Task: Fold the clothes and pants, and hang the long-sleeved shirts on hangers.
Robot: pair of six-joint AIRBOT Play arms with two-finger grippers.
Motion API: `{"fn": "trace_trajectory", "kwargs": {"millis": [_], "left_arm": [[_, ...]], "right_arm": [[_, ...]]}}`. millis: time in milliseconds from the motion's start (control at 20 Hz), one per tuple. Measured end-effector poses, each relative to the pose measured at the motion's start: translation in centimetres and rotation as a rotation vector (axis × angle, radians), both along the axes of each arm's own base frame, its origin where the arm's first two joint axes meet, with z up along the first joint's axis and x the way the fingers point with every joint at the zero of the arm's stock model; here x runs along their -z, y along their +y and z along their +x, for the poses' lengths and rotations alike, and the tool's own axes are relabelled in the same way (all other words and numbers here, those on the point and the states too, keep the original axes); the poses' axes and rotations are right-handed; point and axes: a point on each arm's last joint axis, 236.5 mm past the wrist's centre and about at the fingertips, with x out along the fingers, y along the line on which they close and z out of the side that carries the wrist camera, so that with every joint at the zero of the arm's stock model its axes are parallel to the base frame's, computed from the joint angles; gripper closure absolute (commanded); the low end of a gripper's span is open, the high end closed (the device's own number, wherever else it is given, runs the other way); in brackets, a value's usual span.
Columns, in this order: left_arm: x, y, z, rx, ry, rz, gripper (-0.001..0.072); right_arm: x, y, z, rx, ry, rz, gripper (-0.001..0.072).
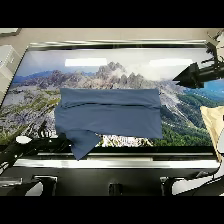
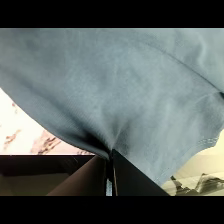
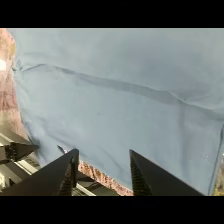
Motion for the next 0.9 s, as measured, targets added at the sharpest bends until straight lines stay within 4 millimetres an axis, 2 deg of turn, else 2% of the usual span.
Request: {"fn": "trace_trajectory", "kwargs": {"millis": [150,250,350,550,700,900], "left_arm": [[-0.1,-0.2,0.1,-0.002,0.0,-0.006,0.069],[-0.1,-0.3,0.1,-0.004,0.001,-0.01,0.0691],[-0.2,-0.4,0.1,-0.008,0.004,-0.014,0.069],[-0.2,-0.5,0.1,-0.011,0.006,-0.022,0.069],[-0.3,-0.6,0.1,-0.014,0.007,-0.025,0.069],[-0.4,-0.6,0.2,-0.017,0.008,-0.031,0.069]], "right_arm": [[2.3,-1.2,-0.6,0.007,0.05,-0.056,0.0339],[5.2,-2.1,-1.8,0.023,0.136,-0.062,0.0259],[8.6,-2.8,-4.1,0.044,0.25,-0.039,0.0213],[14.4,-2.9,-9.8,0.081,0.416,0.011,0.0213],[17.5,-2.0,-13.2,0.087,0.463,0.024,0.0214],[20.6,-1.3,-16.4,0.079,0.514,0.006,0.0226]]}}
